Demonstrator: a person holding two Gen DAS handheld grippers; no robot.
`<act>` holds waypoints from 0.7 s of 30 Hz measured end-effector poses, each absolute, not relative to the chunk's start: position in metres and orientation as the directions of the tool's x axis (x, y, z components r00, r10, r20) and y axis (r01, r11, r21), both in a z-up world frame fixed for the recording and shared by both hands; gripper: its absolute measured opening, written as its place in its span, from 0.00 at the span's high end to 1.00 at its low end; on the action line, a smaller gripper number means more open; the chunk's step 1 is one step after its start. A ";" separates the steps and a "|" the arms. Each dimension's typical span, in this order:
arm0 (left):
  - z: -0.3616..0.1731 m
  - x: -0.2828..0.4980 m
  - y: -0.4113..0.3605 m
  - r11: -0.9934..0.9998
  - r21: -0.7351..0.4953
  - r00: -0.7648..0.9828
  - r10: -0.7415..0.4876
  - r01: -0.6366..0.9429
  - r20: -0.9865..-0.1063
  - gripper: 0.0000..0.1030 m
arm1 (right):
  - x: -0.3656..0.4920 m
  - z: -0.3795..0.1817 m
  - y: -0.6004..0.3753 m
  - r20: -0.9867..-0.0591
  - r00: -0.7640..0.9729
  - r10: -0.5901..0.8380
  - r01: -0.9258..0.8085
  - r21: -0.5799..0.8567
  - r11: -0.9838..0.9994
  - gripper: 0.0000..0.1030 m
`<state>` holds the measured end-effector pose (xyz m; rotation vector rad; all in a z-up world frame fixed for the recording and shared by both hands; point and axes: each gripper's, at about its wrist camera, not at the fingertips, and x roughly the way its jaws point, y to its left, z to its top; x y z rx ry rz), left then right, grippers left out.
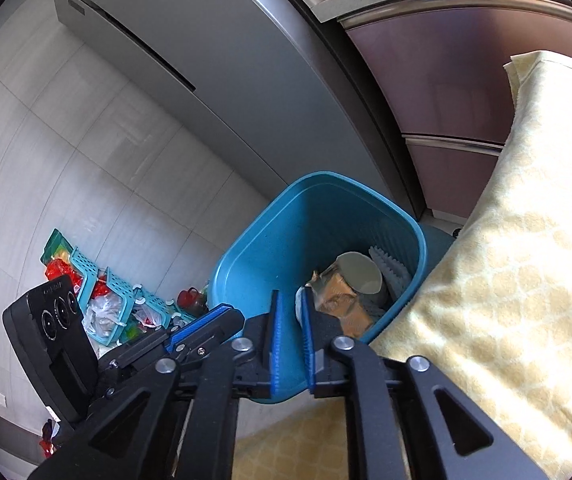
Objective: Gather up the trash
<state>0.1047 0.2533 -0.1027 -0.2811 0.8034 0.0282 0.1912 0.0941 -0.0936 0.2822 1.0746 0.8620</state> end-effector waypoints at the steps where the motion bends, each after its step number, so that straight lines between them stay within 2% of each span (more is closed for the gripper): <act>1: -0.102 0.104 0.253 0.963 -0.237 0.697 -0.081 -0.130 -0.713 0.87 | 0.191 -0.094 0.094 -0.650 0.199 0.733 -0.477 0.589 0.652 0.90; 7: -0.095 0.098 0.247 0.967 -0.223 0.716 -0.070 -0.121 -0.695 0.69 | 0.185 -0.091 0.087 -0.649 0.225 0.727 -0.490 0.569 0.660 0.78; 8: -0.093 0.096 0.246 0.968 -0.221 0.720 -0.068 -0.121 -0.691 0.61 | 0.184 -0.090 0.086 -0.649 0.230 0.725 -0.494 0.564 0.661 0.76; 10: -0.088 0.092 0.244 0.969 -0.216 0.731 -0.063 -0.117 -0.680 0.56 | 0.180 -0.087 0.081 -0.645 0.248 0.722 -0.499 0.554 0.666 0.69; 13: -0.081 0.086 0.241 0.972 -0.207 0.745 -0.054 -0.114 -0.665 0.40 | 0.171 -0.080 0.072 -0.640 0.284 0.714 -0.517 0.525 0.676 0.63; 15: -0.075 0.080 0.238 0.974 -0.196 0.759 -0.043 -0.113 -0.650 0.25 | 0.164 -0.073 0.064 -0.632 0.318 0.707 -0.526 0.503 0.686 0.47; 16: -0.072 0.077 0.236 0.975 -0.192 0.766 -0.039 -0.110 -0.642 0.22 | 0.159 -0.069 0.058 -0.627 0.342 0.700 -0.529 0.487 0.695 0.45; 18: -0.066 0.071 0.233 0.977 -0.183 0.782 -0.030 -0.109 -0.623 0.09 | 0.151 -0.063 0.046 -0.619 0.383 0.686 -0.539 0.454 0.710 0.38; 21: -0.057 0.060 0.225 0.980 -0.168 0.806 -0.011 -0.110 -0.592 0.05 | 0.134 -0.052 0.028 -0.604 0.466 0.647 -0.535 0.390 0.749 0.26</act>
